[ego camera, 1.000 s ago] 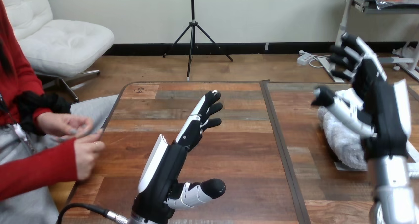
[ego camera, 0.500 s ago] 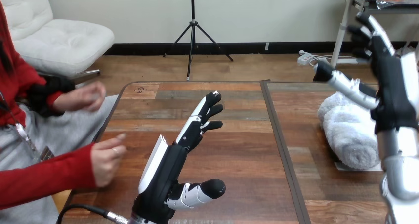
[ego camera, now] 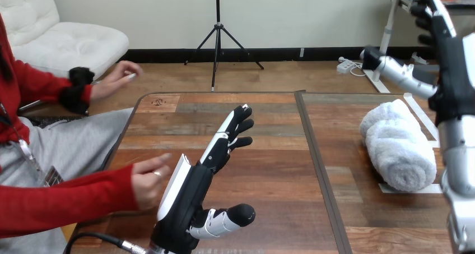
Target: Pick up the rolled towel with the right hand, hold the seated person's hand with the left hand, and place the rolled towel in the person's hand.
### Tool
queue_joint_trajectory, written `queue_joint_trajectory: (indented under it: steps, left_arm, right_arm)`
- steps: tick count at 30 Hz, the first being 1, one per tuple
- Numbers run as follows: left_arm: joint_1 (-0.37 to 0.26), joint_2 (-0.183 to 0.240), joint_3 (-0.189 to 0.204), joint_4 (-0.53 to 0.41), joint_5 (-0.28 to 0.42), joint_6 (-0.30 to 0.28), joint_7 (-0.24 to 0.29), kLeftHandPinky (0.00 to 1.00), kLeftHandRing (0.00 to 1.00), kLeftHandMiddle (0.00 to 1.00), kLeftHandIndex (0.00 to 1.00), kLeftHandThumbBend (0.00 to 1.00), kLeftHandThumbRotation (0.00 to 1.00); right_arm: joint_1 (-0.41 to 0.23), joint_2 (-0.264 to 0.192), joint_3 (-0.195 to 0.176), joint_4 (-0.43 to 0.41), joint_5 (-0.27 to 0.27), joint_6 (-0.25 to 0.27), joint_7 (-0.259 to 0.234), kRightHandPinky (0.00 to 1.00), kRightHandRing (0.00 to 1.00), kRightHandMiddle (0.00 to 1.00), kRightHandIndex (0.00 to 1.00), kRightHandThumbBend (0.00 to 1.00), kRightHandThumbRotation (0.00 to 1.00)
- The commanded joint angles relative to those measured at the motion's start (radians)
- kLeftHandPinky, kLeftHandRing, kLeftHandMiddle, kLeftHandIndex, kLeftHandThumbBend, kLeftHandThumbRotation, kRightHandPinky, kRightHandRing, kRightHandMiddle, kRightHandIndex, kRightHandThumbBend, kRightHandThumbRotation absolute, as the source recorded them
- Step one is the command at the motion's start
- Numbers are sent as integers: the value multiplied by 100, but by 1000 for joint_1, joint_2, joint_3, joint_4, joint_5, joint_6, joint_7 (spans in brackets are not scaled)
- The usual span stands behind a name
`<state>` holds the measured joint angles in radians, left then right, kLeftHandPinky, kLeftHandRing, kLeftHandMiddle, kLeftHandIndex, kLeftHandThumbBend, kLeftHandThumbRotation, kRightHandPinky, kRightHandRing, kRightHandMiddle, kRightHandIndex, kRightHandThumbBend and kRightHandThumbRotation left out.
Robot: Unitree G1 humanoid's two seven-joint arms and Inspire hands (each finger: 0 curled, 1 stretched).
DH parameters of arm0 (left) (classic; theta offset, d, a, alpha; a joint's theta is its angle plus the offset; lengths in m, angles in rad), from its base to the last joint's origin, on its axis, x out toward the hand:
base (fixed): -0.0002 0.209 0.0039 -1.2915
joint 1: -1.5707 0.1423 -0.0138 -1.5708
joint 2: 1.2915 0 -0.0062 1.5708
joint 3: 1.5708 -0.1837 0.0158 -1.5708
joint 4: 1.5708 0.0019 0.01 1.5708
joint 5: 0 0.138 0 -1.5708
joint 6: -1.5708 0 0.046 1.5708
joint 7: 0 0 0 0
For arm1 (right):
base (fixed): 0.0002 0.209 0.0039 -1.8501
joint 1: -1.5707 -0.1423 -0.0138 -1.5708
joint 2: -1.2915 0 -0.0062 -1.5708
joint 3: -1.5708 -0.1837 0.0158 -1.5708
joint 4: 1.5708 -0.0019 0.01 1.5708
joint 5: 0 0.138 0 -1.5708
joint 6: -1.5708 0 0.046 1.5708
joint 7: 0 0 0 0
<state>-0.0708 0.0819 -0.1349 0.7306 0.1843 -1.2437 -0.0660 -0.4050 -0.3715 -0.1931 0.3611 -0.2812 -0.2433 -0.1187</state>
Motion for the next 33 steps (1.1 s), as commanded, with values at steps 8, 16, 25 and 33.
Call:
queue_joint_trajectory:
  steps: [8, 16, 25, 33]
  left_arm:
    - [-7, 7, 9, -70, -8, 4, 3, 82, 91, 95, 96, 100, 90]
    - [-1, 12, 0, -89, -28, 6, -9, 81, 90, 95, 95, 100, 89]
    - [0, 21, -9, -101, -53, 14, -29, 81, 90, 95, 95, 100, 90]
    - [-6, 24, -17, -108, -79, 21, -49, 81, 90, 95, 96, 100, 90]
  right_arm:
    - [-205, -64, 45, 164, -22, 95, -1, 70, 82, 91, 97, 100, 58]
    - [-327, -68, 72, 304, -25, 241, 5, 53, 69, 90, 97, 100, 57]
    - [-461, -75, 103, 482, -27, 346, 11, 19, 28, 40, 98, 100, 58]
    - [-555, -85, 144, 625, -39, 382, 30, 21, 34, 48, 100, 100, 60]
